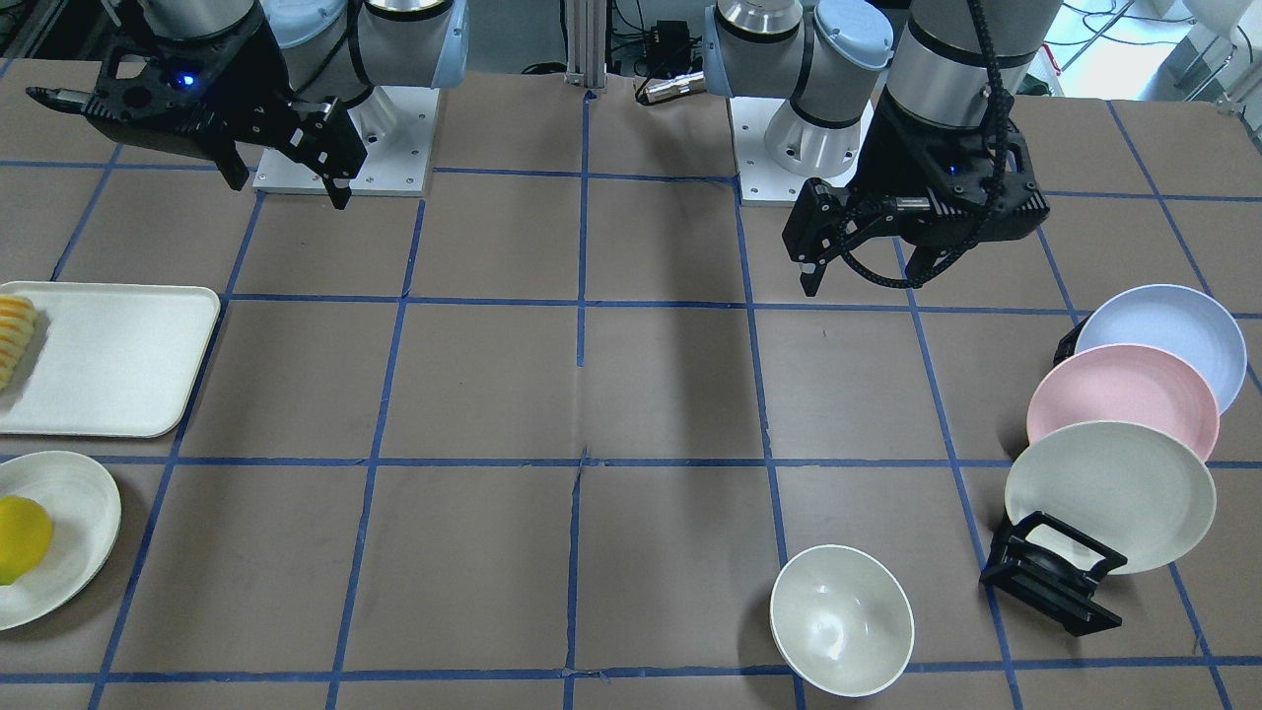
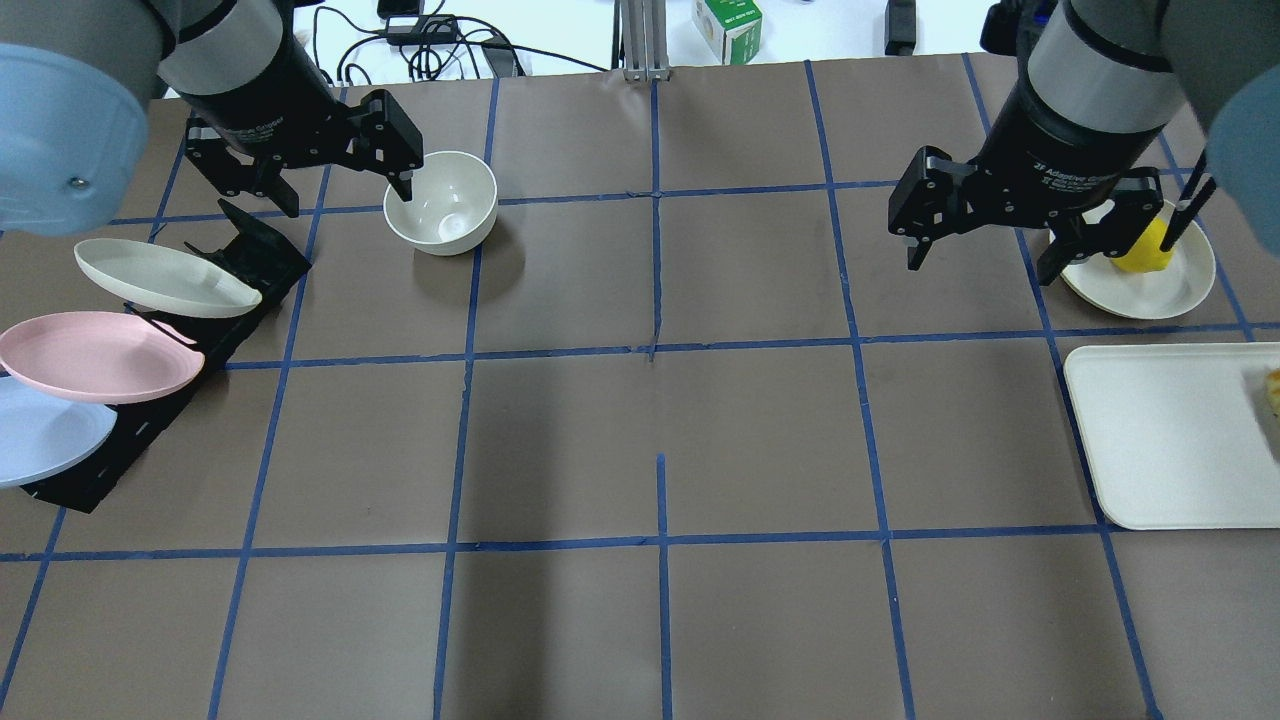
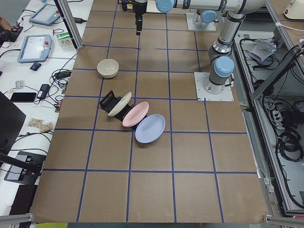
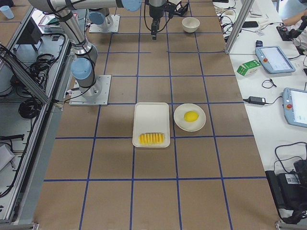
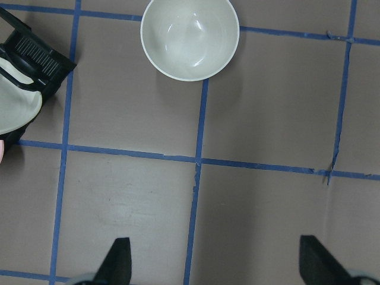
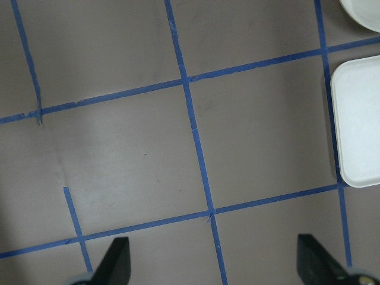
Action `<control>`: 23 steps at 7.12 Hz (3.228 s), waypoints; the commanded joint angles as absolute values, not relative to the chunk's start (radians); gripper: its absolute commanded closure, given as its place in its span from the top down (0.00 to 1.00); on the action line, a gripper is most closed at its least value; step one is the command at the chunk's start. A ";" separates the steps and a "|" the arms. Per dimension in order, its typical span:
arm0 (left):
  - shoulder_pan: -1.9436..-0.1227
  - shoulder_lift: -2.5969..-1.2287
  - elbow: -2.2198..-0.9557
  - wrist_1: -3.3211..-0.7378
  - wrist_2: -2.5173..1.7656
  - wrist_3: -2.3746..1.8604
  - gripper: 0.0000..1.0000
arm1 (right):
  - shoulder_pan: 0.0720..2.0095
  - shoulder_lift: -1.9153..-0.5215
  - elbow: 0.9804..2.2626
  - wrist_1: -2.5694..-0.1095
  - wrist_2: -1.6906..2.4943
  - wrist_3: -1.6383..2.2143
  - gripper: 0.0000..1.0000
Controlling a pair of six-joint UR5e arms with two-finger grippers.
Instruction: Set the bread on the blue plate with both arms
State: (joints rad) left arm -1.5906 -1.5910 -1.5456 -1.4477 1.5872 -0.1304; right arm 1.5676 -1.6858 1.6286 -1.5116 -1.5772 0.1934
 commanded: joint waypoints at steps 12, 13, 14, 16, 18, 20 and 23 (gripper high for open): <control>-1.276 -1.568 -1.543 -1.512 1.755 -0.120 1.00 | 1.527 -1.669 1.658 -1.519 -1.591 0.193 1.00; -1.175 -1.584 -1.542 -1.513 1.753 -0.118 1.00 | 1.469 -1.669 1.679 -1.520 -1.591 0.123 1.00; -1.093 -1.601 -1.548 -1.514 1.752 -0.115 1.00 | 1.372 -1.669 1.704 -1.526 -1.595 -0.055 1.00; -0.889 -1.667 -1.566 -1.418 1.772 -0.118 1.00 | 1.150 -1.669 1.759 -1.551 -1.595 -0.295 1.00; -0.787 -1.747 -1.595 -1.344 1.836 -0.034 1.00 | 0.987 -1.661 1.859 -1.697 -1.641 -0.461 1.00; -0.761 -1.834 -1.618 -1.242 1.963 -0.041 1.00 | 0.884 -1.567 1.897 -1.857 -1.660 -0.578 1.00; -0.687 -1.870 -1.687 -1.184 1.953 -0.035 0.91 | 0.727 -1.360 1.898 -2.018 -1.660 -0.636 1.00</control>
